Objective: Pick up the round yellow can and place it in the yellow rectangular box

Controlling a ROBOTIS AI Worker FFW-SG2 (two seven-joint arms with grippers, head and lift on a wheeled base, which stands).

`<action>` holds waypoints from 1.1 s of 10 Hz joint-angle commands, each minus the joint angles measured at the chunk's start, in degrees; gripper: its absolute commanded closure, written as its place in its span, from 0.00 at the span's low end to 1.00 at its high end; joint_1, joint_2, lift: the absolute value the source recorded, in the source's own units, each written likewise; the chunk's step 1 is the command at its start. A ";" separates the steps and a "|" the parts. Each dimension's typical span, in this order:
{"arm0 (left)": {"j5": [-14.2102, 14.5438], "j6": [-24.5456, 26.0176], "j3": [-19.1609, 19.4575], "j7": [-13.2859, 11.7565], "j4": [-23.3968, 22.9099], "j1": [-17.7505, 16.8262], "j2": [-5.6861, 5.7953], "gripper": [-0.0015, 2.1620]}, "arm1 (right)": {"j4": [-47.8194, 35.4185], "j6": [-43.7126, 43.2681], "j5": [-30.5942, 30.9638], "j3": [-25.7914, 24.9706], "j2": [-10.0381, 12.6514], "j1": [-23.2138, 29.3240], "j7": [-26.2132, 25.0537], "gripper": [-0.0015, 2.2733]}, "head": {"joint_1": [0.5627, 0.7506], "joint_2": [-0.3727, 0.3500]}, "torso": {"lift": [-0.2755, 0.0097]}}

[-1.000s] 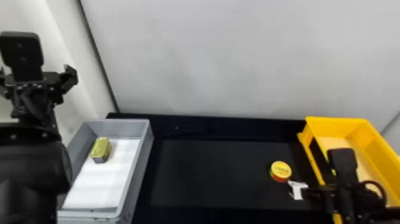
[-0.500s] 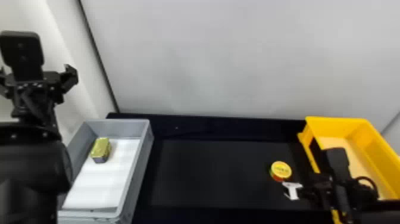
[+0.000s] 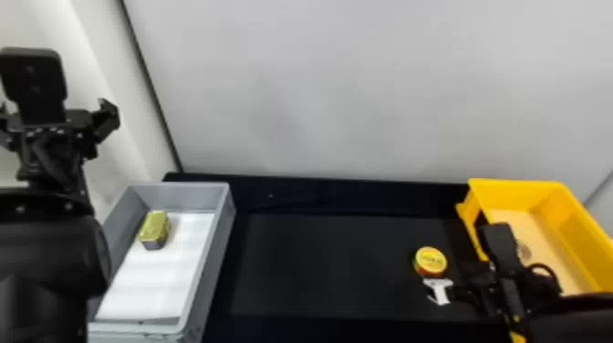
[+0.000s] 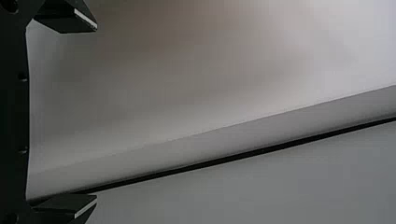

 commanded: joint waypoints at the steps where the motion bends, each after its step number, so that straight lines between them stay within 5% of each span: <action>1: 0.04 0.00 -0.10 0.00 0.00 -0.05 -0.15 0.00 | 2.19 -1.52 0.59 0.56 0.04 -1.80 0.17 0.09 | 0.70 0.53 | 0.75; 11: -0.05 0.00 -0.63 0.00 0.00 -0.23 -0.15 0.00 | 20.03 -9.35 -0.47 0.38 0.40 -12.08 0.70 0.09 | 0.70 0.53 | 0.75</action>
